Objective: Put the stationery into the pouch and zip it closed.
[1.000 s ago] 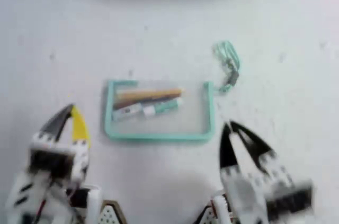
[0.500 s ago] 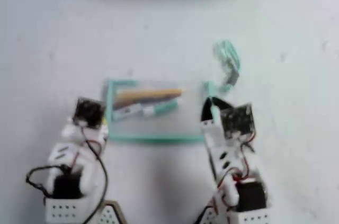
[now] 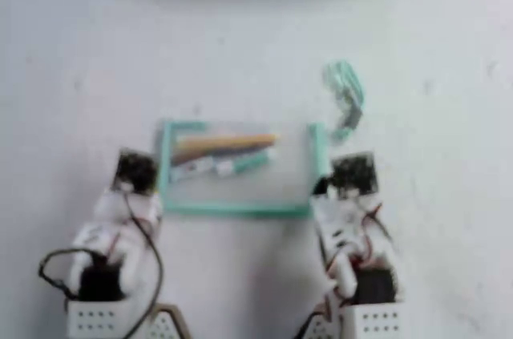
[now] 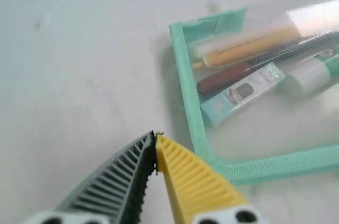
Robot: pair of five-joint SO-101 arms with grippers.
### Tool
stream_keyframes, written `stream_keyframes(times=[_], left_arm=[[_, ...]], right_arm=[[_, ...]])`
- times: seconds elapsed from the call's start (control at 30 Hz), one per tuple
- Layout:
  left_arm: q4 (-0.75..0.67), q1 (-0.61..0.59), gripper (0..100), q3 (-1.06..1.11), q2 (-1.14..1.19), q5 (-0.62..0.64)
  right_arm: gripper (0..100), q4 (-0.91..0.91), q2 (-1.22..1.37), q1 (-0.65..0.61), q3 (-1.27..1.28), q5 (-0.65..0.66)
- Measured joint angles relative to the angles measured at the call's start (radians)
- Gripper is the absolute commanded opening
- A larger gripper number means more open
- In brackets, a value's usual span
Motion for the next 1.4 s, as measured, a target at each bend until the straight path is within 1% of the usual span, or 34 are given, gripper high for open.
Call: stream_keyframes(times=[0.2, 0.3, 1.4], left_arm=[[0.218, 0.0, 2, 0.0, 0.0, 0.0], [0.244, 0.0, 2, 0.0, 0.0, 0.0], [0.252, 0.0, 2, 0.0, 0.0, 0.0]], right_arm=[[1.8, 0.233, 0.0, 0.0, 0.0, 0.0], [1.7, 0.327, 0.0, 0.0, 0.0, 0.0], [1.8, 0.342, 0.0, 0.0, 0.0, 0.0]])
